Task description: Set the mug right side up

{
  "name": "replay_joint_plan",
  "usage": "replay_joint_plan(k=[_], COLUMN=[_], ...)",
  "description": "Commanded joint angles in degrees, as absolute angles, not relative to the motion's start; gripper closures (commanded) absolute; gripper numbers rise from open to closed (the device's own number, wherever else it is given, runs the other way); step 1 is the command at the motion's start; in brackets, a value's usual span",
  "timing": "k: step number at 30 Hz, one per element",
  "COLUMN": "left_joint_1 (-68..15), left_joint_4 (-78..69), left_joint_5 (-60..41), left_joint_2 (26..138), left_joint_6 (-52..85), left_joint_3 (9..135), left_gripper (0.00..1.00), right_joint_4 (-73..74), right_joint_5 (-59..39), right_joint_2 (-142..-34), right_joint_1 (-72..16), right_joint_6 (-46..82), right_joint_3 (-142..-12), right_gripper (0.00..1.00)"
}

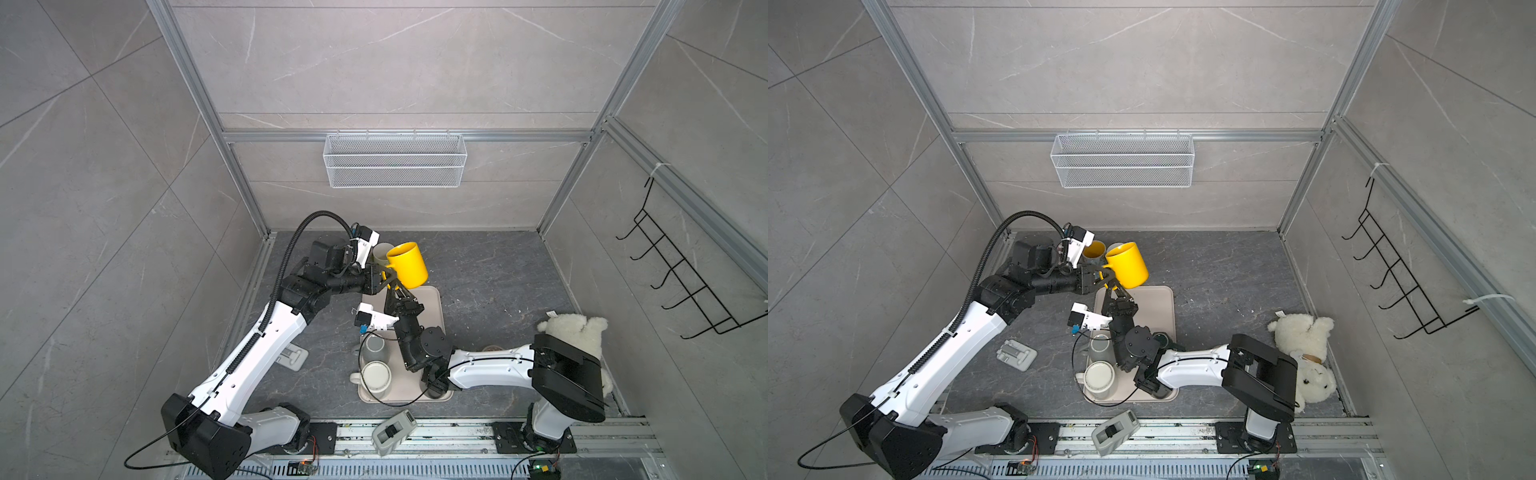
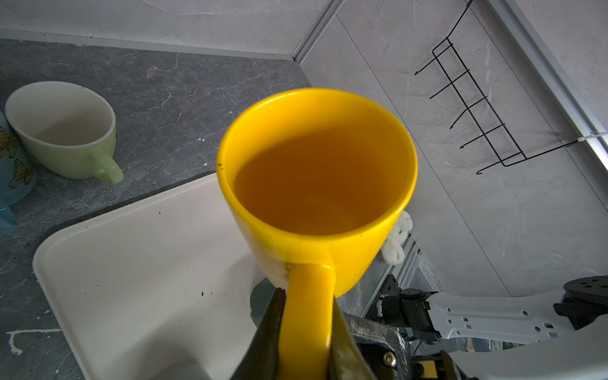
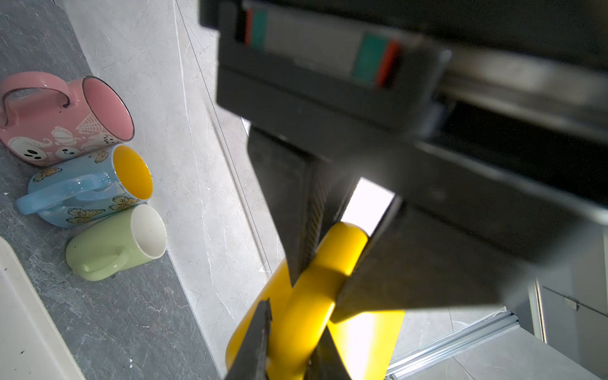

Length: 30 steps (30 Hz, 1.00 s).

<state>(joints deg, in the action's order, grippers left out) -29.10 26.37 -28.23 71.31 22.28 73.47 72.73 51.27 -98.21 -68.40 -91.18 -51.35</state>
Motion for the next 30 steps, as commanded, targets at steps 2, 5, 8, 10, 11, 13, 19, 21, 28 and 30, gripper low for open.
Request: replay_joint_plan(k=[2, 5, 8, 10, 11, 13, 19, 21, 28, 30], left_joint_1=[-28.99, -28.95, -28.99, -29.00, -28.93, -28.99, -28.99, -29.00, -28.95, -29.00], left_joint_4=[26.38, 24.18, 22.64, 22.08, 21.76, 20.79, 17.43, 15.98, 9.19, 6.63], left_joint_5=[-22.66, -20.56, -19.10, -18.39, -18.01, -17.37, -15.07, -14.52, -15.00, -15.90], left_joint_2=[69.30, 68.00, 67.23, 66.96, 66.89, 66.67, 66.70, 67.00, 69.94, 71.22], left_joint_6=[21.69, 22.26, 22.81, 22.89, 22.97, 23.08, 23.02, 22.91, 22.76, 22.93], left_joint_3=[71.39, 70.24, 69.58, 69.44, 69.28, 69.02, 68.55, 68.29, 68.11, 68.11], left_gripper=[1.00, 1.00, 1.00, 1.00, 1.00, 1.00, 1.00, 1.00, 1.00, 1.00], right_joint_4=[81.64, 81.57, 80.43, 79.19, 78.22, 73.84, 51.97, 41.88, 18.92, 12.40], right_joint_5=[51.91, 52.80, 54.00, 54.39, 54.61, 55.34, 56.60, 55.94, 54.71, 54.35], right_joint_2=[-97.13, -96.35, -95.01, -93.54, -92.41, -89.85, -78.92, -74.97, -65.28, -63.39], right_joint_1=[-68.55, -68.55, -68.60, -68.81, -68.93, -69.17, -69.52, -69.50, -69.48, -69.22], right_joint_6=[-92.92, -92.64, -90.99, -88.87, -87.48, -83.11, -62.52, -54.11, -34.00, -28.08], right_joint_3=[-54.26, -53.51, -52.67, -51.68, -51.12, -50.07, -47.68, -47.61, -47.81, -48.70], right_gripper=[0.88, 0.73, 0.59, 0.55, 0.53, 0.51, 0.46, 0.45, 0.43, 0.41])
